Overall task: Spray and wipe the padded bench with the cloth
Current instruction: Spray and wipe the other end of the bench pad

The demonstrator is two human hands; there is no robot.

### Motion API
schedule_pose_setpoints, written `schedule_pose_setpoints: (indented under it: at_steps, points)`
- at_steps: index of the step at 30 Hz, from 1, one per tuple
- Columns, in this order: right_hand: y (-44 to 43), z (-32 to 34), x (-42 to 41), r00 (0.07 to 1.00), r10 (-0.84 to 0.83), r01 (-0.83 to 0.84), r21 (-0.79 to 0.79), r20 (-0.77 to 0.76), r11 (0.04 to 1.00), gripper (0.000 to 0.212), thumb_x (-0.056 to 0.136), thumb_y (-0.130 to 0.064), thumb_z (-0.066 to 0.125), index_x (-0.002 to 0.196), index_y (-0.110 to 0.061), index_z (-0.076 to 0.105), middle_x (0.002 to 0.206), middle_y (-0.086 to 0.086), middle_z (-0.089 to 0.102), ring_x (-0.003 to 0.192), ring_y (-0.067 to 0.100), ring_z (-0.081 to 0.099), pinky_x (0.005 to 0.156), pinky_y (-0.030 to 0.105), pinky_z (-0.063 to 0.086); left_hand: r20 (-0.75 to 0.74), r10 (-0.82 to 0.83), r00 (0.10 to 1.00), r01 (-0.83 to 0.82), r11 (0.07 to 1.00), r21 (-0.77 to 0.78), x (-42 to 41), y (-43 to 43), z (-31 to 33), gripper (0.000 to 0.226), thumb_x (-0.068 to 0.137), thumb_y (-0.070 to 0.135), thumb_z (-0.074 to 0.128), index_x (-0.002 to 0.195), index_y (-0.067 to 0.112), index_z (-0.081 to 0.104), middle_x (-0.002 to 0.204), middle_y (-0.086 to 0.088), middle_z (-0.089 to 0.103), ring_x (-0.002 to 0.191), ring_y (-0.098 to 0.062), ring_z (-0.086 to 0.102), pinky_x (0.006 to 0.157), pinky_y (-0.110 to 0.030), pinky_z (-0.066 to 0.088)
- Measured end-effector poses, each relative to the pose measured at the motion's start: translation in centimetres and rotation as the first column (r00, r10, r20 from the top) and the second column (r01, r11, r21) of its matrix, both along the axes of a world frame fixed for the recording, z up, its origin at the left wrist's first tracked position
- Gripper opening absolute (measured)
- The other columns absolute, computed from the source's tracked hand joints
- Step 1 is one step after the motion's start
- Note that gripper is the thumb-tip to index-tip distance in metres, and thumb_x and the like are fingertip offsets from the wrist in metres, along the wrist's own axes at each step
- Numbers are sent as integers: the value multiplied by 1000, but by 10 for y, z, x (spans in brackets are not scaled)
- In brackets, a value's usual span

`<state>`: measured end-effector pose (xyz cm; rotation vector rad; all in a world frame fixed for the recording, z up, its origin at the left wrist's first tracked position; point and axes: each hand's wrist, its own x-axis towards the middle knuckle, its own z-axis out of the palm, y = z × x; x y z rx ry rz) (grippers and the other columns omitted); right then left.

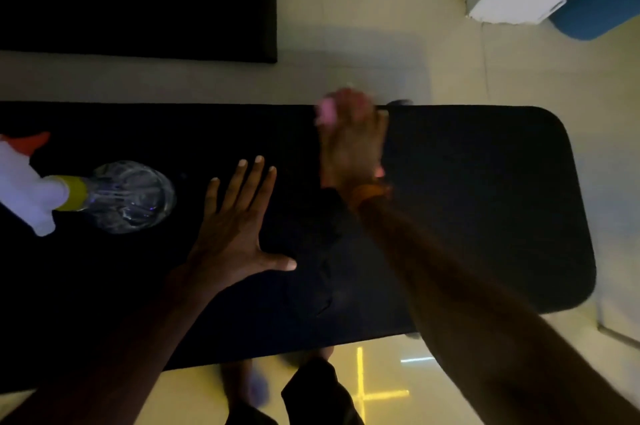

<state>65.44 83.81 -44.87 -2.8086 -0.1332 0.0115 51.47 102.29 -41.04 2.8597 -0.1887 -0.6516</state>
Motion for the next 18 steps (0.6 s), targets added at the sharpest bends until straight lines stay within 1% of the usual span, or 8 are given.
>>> schedule_pose_setpoints:
  at_steps: [2, 3, 7, 9, 12, 14, 16, 18]
  points:
    - [17, -5, -17, 881, 472, -471, -42, 13, 881, 59, 104, -45, 33, 158, -21, 37, 166, 8, 33, 155, 34, 25, 124, 62, 19, -12, 38, 999, -38, 999, 13, -2, 1, 2, 154, 46, 96, 58, 162, 19, -7, 170, -5, -18, 157, -24, -17, 124, -59, 1]
    - [8, -3, -12, 849, 528, -527, -62, 6, 847, 61, 104, -47, 30, 160, -22, 33, 168, 6, 29, 156, 33, 21, 124, 62, 17, -15, 56, 998, -56, 998, 14, -4, 0, 2, 154, 46, 96, 56, 163, 18, -6, 171, -5, -17, 157, -24, -16, 124, -58, 1]
    - [-24, -5, 11, 994, -87, 81, -84, -60, 993, 66, 103, -53, 20, 162, -25, 24, 171, 1, 20, 158, 35, 13, 123, 68, 9, -5, 87, 996, -87, 996, 7, -12, -1, 4, 151, 50, 95, 57, 162, 16, -7, 170, -5, -17, 157, -23, -17, 125, -57, 0]
    - [7, 3, -12, 993, 107, -109, -64, -40, 992, 65, 105, -52, 26, 163, -24, 24, 171, 4, 19, 158, 34, 13, 123, 67, 11, 12, 113, 994, -113, 994, -3, -15, 0, 4, 150, 51, 93, 59, 163, 14, -4, 171, -6, -14, 158, -24, -14, 125, -57, 1]
    - [11, -2, -27, 833, 553, -548, -111, 10, 829, 61, 106, -50, 31, 162, -27, 27, 171, 2, 22, 159, 30, 15, 122, 66, 16, 18, 128, 992, -128, 992, -20, -25, 2, 6, 146, 57, 91, 62, 163, 13, -2, 171, -6, -13, 158, -24, -14, 124, -57, 1]
    - [-4, -1, -5, 978, 206, -205, -75, 4, 976, 63, 105, -51, 28, 163, -26, 23, 171, 1, 22, 158, 32, 15, 122, 67, 14, 26, 128, 991, -127, 991, -37, -37, 7, 5, 143, 61, 89, 62, 163, 13, -4, 171, -5, -15, 157, -23, -15, 125, -58, 2]
    - [8, 4, -1, 980, -174, 171, -39, -95, 984, 65, 105, -53, 26, 164, -26, 18, 172, 0, 15, 159, 34, 9, 123, 68, 7, 27, 120, 992, -119, 992, -38, -50, 15, 6, 140, 64, 90, 57, 162, 13, -8, 170, -4, -18, 157, -23, -17, 125, -57, 1]
    - [47, 8, -27, 993, 99, -100, -21, -59, 995, 64, 105, -51, 31, 163, -26, 23, 172, 2, 18, 158, 33, 13, 123, 67, 9, 28, 118, 993, -117, 993, -32, -61, 22, 5, 136, 67, 92, 48, 162, 13, -8, 170, -4, -18, 157, -22, -18, 126, -55, 2]
